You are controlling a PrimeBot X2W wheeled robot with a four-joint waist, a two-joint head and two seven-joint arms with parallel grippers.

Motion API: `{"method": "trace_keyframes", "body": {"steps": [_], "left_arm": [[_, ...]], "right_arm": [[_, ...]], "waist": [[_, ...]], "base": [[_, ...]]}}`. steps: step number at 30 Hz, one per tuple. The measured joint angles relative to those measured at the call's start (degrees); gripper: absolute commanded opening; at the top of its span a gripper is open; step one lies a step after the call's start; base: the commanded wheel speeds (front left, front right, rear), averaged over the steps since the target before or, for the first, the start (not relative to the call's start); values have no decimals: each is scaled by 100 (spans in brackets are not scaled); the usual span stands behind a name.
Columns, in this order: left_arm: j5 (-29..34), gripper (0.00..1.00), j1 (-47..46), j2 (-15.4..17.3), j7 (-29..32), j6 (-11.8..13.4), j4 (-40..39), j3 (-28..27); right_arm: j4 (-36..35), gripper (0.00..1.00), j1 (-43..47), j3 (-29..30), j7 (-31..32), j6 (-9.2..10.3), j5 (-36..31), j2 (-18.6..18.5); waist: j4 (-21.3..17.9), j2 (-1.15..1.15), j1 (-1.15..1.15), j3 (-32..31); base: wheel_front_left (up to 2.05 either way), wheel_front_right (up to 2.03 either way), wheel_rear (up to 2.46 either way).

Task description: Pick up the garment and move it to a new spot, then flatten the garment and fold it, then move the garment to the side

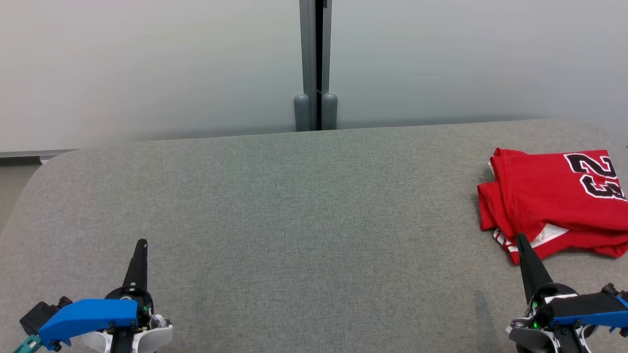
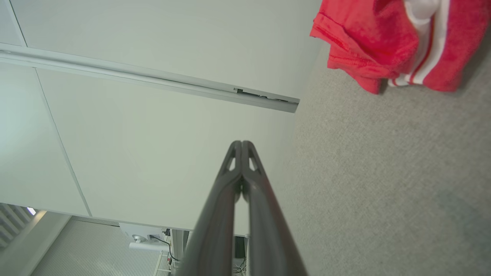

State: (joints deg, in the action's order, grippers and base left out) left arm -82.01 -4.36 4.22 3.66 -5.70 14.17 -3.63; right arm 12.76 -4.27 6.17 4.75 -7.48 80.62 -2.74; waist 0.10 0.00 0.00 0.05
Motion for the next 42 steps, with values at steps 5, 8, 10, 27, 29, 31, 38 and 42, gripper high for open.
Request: {"method": "trace_keyframes", "body": {"steps": [5, 8, 10, 27, 29, 31, 38, 42], "left_arm": [[-210, 0, -25, -26, 57, -38, -1, -64], [-322, 0, -49, -42, 89, -57, -2, -97], [-401, 0, -58, -51, 114, -69, -2, -115], [-999, 0, -143, -130, 281, -152, -3, -286], [-1028, 0, -158, -132, 282, -175, -3, -293], [-1028, 0, -159, -132, 283, -175, -3, -293], [-1029, 0, -159, -133, 286, -175, -3, -294], [-1028, 0, -159, -133, 286, -175, -3, -294]], "right_arm": [[29, 0, -20, 5, 29, 0, 226, 0], [42, 0, -35, 9, 52, 0, 366, 0], [54, 0, -53, 11, 73, 0, 452, 0], [123, 0, -151, 30, 168, 0, 1137, -2], [129, 0, -152, 30, 172, 0, 1171, -2], [129, 0, -153, 31, 172, 0, 1171, -2], [130, 0, -156, 31, 172, 0, 1171, -2], [130, 0, -160, 31, 172, 0, 1171, -2]], "waist": [[-2, 0, 0, 2], [-3, 0, 0, 4], [-4, 0, 0, 5], [-10, 0, 0, 13], [-10, 0, 0, 13], [-10, 0, 0, 13], [-10, 0, 0, 13], [-10, 0, 0, 13]], "base": [[0, 0, 0], [0, 0, 0], [0, 0, 0], [0, 0, 0], [0, 0, 0], [0, 0, 0], [0, 0, 0], [0, 0, 0]]}}
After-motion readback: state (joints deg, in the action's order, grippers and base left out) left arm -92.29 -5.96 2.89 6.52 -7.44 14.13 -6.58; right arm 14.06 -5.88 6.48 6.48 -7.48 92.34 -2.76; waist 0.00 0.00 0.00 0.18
